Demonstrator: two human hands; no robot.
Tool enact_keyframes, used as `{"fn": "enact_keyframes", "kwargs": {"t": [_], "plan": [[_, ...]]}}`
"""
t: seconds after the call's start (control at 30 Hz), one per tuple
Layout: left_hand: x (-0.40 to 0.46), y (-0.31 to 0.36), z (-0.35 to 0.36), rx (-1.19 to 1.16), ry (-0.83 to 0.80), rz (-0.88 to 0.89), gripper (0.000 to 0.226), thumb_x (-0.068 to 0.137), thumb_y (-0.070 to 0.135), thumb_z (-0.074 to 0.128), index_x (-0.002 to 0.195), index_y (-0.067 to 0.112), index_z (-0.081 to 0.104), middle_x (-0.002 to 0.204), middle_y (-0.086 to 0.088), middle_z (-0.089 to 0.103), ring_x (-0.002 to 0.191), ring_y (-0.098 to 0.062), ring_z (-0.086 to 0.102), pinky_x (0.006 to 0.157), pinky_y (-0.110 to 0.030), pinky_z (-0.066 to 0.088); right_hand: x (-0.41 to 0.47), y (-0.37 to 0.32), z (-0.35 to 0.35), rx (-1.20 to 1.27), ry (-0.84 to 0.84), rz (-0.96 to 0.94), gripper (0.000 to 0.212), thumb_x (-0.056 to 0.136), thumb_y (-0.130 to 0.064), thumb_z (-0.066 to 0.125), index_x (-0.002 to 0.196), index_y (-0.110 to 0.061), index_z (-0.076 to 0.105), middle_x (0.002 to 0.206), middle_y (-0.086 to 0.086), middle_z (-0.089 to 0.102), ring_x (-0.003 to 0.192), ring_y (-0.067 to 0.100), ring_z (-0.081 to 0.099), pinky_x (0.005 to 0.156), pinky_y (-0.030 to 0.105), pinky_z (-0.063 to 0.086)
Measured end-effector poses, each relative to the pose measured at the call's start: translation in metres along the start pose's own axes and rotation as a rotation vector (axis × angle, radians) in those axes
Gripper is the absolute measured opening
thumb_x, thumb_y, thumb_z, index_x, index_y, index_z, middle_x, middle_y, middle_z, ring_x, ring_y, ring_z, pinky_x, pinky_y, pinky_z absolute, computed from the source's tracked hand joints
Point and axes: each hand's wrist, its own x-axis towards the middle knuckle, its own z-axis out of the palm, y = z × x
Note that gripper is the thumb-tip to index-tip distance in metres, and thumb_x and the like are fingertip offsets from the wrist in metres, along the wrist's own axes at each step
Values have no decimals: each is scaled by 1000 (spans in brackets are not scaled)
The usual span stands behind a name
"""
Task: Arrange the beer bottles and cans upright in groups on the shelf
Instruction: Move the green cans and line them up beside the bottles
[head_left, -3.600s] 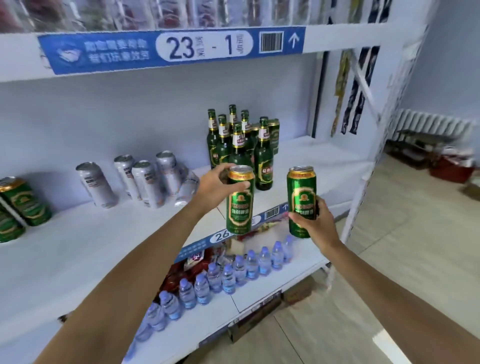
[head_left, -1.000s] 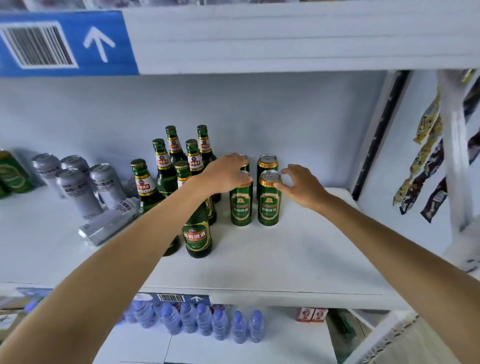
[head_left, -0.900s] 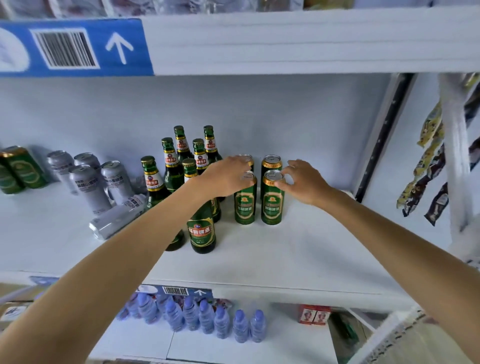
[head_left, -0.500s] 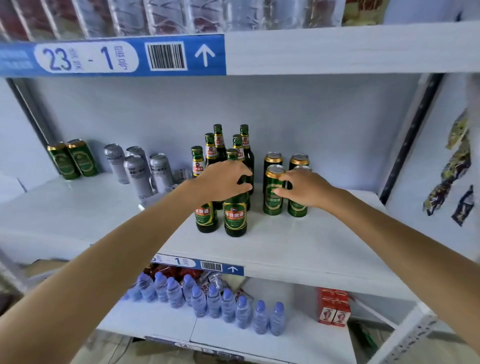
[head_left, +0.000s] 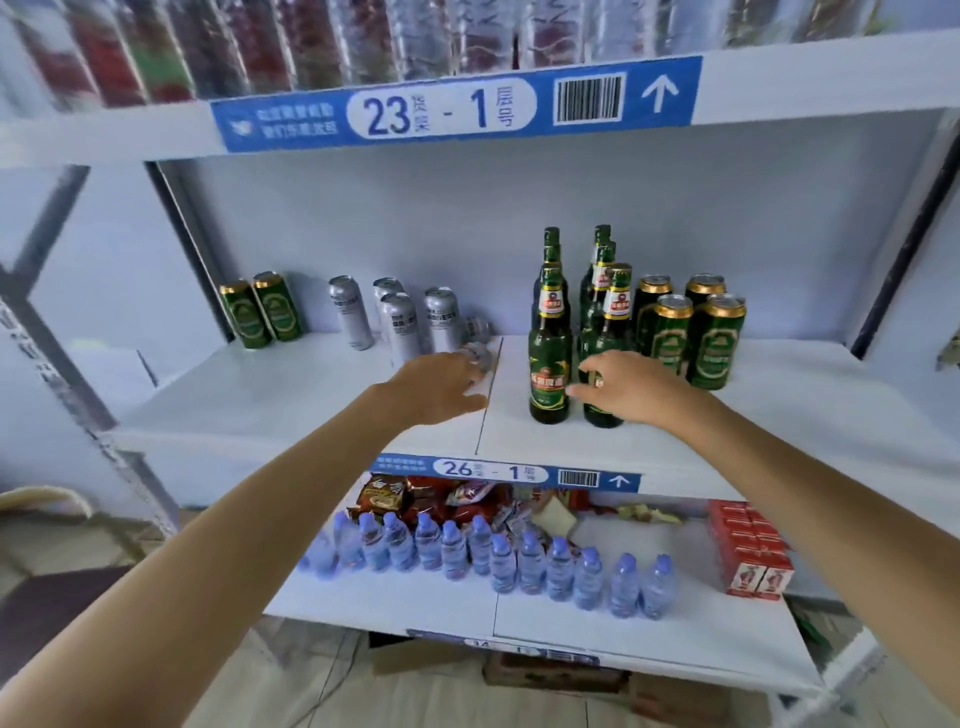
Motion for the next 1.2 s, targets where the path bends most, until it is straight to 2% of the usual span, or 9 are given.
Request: {"fn": "enact_keyframes", "kwargs": {"t": [0.1, 0.2, 0.43, 0.57, 0.7, 0.77, 0.9, 1.03, 1.2], "plan": [[-25, -46, 6, -8, -24, -54, 47, 93, 50, 51, 130, 21, 56, 134, -4, 56, 119, -26, 54, 99, -40, 44, 5, -49, 10, 34, -1, -5, 49, 93, -51, 46, 122, -13, 58, 121, 10, 62, 104, 27, 60, 77, 34, 47], [-42, -95, 10, -28, -37, -104, 48, 93, 52, 50, 133, 25, 53, 138, -1, 54, 125, -23, 51, 104, -39, 40, 17, -97, 21, 37, -50, -11, 55, 93, -50, 47, 137, -16, 48, 141, 10, 51, 123, 29, 52, 93, 37, 46], [-48, -203, 15, -49, -56, -193, 51, 93, 54, 48, 134, 24, 52, 135, -2, 55, 124, -22, 49, 102, -35, 38, 88, -178, 39, 43, -98, -87, 54, 88, -57, 50, 126, -19, 56, 130, 8, 59, 115, 28, 55, 87, 34, 46], [-43, -281, 20, -53, -58, -247, 50, 92, 54, 48, 133, 26, 52, 134, -1, 55, 124, -21, 49, 102, -34, 38, 154, -230, 45, 77, -96, -141, 49, 90, -53, 51, 123, -17, 56, 124, 8, 62, 109, 26, 58, 79, 30, 41], [-37, -355, 25, -55, -89, -302, 50, 92, 54, 49, 132, 24, 54, 130, -1, 57, 122, -21, 51, 100, -33, 39, 218, -283, 55, 124, -98, -153, 51, 89, -53, 52, 129, -21, 53, 128, 7, 60, 113, 28, 58, 88, 31, 44], [-34, -390, 29, -75, -84, -337, 49, 92, 54, 50, 131, 25, 55, 130, 0, 58, 120, -20, 52, 99, -31, 39, 249, -308, 64, 144, -121, -179, 53, 89, -54, 53, 128, -18, 54, 127, 11, 61, 111, 29, 59, 84, 31, 44], [-19, -469, 42, -139, -126, -398, 51, 89, 59, 51, 129, 27, 57, 132, 3, 58, 120, -18, 53, 98, -30, 39, 308, -361, 88, 143, -170, -170, 65, 89, -55, 52, 142, -18, 43, 145, 8, 47, 130, 27, 48, 100, 34, 42], [13, -547, 53, -191, -132, -432, 51, 88, 57, 55, 127, 25, 60, 132, 0, 58, 121, -20, 53, 101, -31, 39, 367, -398, 121, 107, -219, -144, 61, 92, -51, 50, 136, -10, 48, 140, 10, 51, 126, 28, 50, 101, 38, 44], [75, -629, 58, -209, -114, -441, 58, 86, 62, 53, 127, 21, 57, 138, -2, 54, 126, -24, 49, 104, -37, 38, 441, -424, 153, 187, -238, -9, 59, 93, -46, 51, 137, -6, 47, 141, 13, 50, 127, 29, 49, 102, 36, 43]]}}
